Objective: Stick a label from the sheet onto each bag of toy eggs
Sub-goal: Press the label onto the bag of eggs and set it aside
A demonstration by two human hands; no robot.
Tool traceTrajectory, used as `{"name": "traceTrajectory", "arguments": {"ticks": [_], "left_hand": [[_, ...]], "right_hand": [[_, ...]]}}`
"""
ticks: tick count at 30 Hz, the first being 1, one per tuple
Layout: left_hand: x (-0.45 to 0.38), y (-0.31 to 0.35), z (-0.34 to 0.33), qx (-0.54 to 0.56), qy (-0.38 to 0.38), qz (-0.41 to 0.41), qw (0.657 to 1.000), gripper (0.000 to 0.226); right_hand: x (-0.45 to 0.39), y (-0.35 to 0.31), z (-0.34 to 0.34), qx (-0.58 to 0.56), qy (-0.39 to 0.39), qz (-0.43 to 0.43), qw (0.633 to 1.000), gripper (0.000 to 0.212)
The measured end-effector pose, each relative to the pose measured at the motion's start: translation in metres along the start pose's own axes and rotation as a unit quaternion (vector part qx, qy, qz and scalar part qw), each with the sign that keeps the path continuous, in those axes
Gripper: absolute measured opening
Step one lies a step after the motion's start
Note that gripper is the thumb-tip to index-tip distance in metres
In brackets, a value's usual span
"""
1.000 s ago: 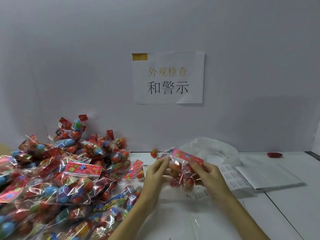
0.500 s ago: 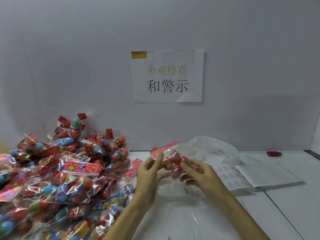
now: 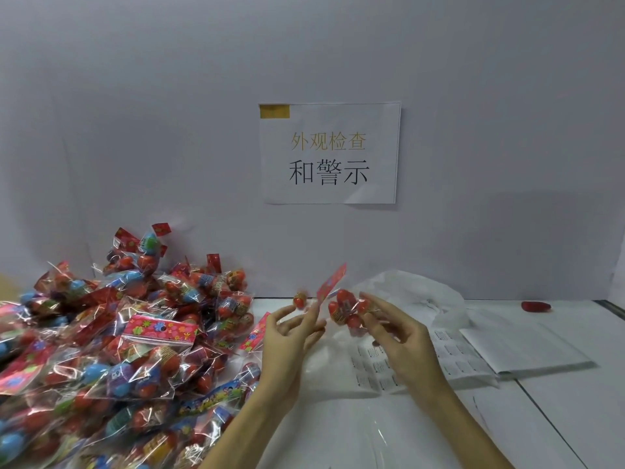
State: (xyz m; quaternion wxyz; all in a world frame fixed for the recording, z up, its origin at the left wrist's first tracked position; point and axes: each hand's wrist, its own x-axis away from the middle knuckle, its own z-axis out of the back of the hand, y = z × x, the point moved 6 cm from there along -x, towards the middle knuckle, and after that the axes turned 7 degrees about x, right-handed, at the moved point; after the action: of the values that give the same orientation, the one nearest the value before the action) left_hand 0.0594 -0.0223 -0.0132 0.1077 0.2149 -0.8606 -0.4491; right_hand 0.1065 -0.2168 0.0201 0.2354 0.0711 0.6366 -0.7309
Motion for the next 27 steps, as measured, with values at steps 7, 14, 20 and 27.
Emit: {"name": "traceTrajectory", "arguments": {"ticks": [7, 14, 20, 27], "left_hand": [[0.004, -0.002, -0.007, 0.022, -0.098, 0.079, 0.992, 0.062], [0.004, 0.0, -0.009, -0.006, -0.107, 0.047, 0.993, 0.031], [0.005, -0.003, -0.011, -0.015, -0.109, 0.049, 0.993, 0.036], [0.01, 0.006, -0.014, -0.11, -0.073, -0.028, 0.991, 0.029]], "right_hand": [[0.009, -0.01, -0.015, 0.182, -0.12, 0.146, 0.965, 0.066], [-0.002, 0.015, -0.004, -0.096, -0.019, -0.082, 0.992, 0.049], [-0.003, 0.025, 0.006, -0.064, 0.007, -0.152, 0.986, 0.054], [-0.003, 0.01, 0.004, -0.001, 0.006, -0.057, 0.998, 0.031]]}}
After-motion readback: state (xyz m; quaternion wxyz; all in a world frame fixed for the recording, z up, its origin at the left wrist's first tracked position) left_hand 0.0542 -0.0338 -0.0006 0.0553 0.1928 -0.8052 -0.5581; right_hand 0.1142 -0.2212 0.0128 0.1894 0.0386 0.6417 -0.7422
